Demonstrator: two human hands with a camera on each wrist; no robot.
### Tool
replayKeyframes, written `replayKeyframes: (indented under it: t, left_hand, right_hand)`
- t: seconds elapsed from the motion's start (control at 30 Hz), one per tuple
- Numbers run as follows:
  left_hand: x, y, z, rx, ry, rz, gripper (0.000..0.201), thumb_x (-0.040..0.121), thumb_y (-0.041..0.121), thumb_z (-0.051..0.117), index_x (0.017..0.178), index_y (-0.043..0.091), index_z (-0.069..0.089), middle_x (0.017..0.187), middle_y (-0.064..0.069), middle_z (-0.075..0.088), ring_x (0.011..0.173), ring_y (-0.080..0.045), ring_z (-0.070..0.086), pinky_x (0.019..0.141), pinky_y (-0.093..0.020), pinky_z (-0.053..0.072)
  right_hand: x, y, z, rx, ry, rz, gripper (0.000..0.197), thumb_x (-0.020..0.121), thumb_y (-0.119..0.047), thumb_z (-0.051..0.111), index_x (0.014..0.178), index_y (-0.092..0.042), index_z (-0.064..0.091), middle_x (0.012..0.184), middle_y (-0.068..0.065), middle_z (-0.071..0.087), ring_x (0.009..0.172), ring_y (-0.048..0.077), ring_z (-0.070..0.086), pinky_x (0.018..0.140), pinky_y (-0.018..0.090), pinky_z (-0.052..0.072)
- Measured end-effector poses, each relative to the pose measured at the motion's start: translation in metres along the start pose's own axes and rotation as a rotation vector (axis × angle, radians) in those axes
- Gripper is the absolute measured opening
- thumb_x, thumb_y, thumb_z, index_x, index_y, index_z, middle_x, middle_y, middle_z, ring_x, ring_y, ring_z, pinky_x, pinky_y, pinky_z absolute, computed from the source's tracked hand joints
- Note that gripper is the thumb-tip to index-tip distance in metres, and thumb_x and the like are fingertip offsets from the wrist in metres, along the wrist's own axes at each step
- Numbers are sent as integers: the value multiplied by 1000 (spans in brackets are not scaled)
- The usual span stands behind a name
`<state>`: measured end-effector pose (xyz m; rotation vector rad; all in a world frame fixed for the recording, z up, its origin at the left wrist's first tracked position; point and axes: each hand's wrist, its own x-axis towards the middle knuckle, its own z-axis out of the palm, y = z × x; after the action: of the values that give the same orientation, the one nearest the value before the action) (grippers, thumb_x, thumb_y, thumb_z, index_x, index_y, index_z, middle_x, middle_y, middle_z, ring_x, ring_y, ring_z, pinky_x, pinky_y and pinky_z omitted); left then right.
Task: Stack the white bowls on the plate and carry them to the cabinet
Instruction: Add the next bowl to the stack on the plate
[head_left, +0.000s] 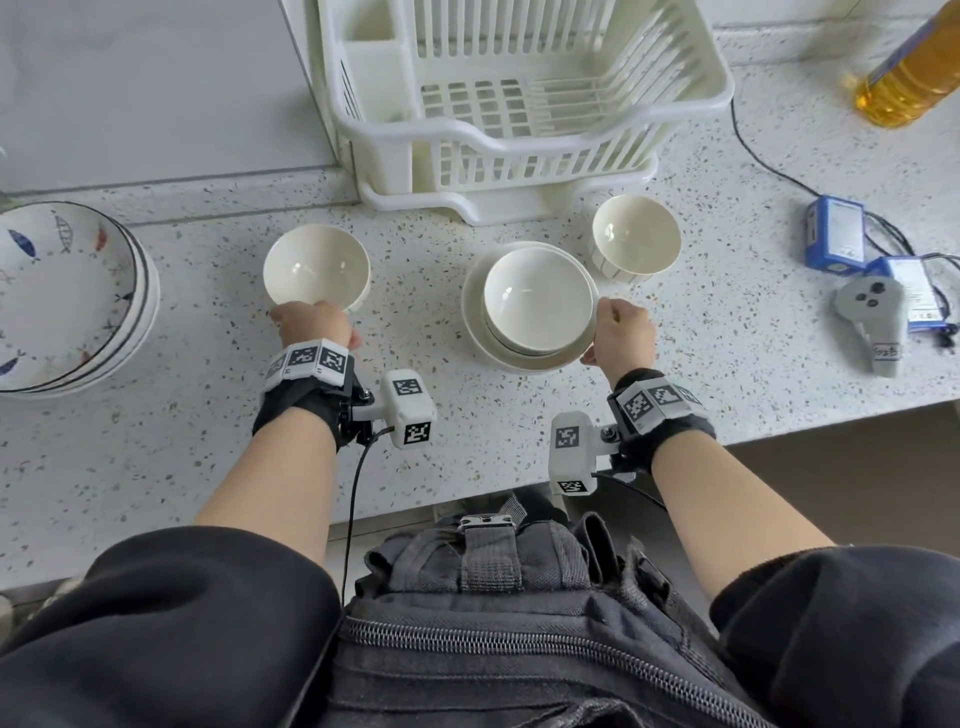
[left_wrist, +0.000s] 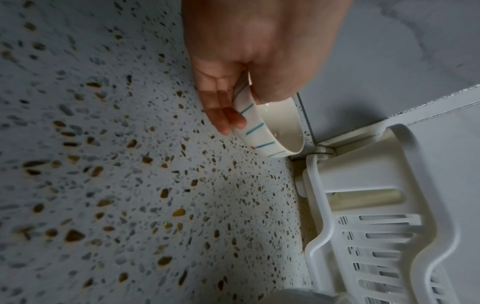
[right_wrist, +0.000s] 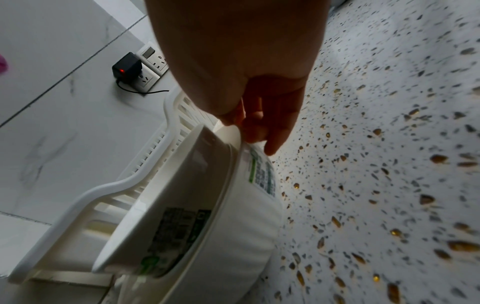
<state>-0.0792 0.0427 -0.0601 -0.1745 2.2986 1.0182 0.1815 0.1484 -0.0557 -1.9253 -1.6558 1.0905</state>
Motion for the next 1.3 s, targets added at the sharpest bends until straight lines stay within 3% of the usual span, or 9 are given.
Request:
replayKeyframes:
  t: [0.1,0.2,0.43,0.63,0.73,0.83,1.0,1.17,1.3]
  left_hand:
    - [-6,4,-2,-5,8,-21,45,97,2,44,138,1,25,141,-21,45,115,-35,58,71,-32,57]
    - [-23,13,-4,-49,16,95,41,99,2,35,139,-1,27,142,-24,43,113,-41,59,79,-44,60]
    - [-63,40,-2,54,-180,565,37,97,4,37,134,5,40,131,-21,51,68,-17,68,49,-22,60]
    - [-106,49,18,265,-400,780,38,97,8,37,134,7,44,122,-18,55,71,-25,72,61,-42,63]
    - [-119,47,29,341,-428,801,40,96,8,36,135,7,44,122,-17,56,67,-29,71,58,-43,62]
    - [-126,44,38,459,-388,855,35,95,9,34,128,3,46,106,-13,56,56,-30,68,45,-33,55]
    - [-130,36,48,550,-319,919,38,94,8,33,130,3,43,106,-25,64,79,-42,68,72,-49,58]
    - [-132,26,54,624,-266,963,37,96,5,36,132,-1,41,107,-28,63,98,-40,60,79,-43,47]
    - [-132,20,57,650,-233,984,35,97,5,36,130,-2,43,108,-27,64,99,-39,60,77,-43,45]
  right_hand:
    - [0,0,0,9,-25,21,34,97,-19,33,74,-5,54,75,16,57,41,18,56,35,24,47]
    - [2,-1,-1,22,-71,47,33,98,-22,32,84,-5,56,85,18,60,46,21,58,40,26,52]
    - [6,-2,-8,78,-159,100,28,97,-21,35,95,-5,59,75,13,61,49,20,59,46,26,55]
    - [5,0,-21,111,-190,68,21,92,-13,43,98,-8,62,68,6,59,48,19,59,48,25,55]
    - [4,1,-28,151,-204,31,19,91,-14,47,98,-7,63,69,6,61,49,19,59,57,32,57]
    - [4,0,-36,191,-159,-55,21,92,-18,49,99,-6,66,68,4,62,49,20,58,60,36,57]
    - [2,-11,-45,314,-165,-195,28,92,-26,52,102,-4,67,65,2,60,46,17,56,50,26,54]
    - [0,-20,-45,366,-235,-267,26,92,-27,54,101,-6,67,63,3,59,39,8,54,46,21,51]
    - [-1,-18,-46,327,-266,-287,25,88,-17,59,109,-7,66,63,5,61,39,6,54,47,21,52]
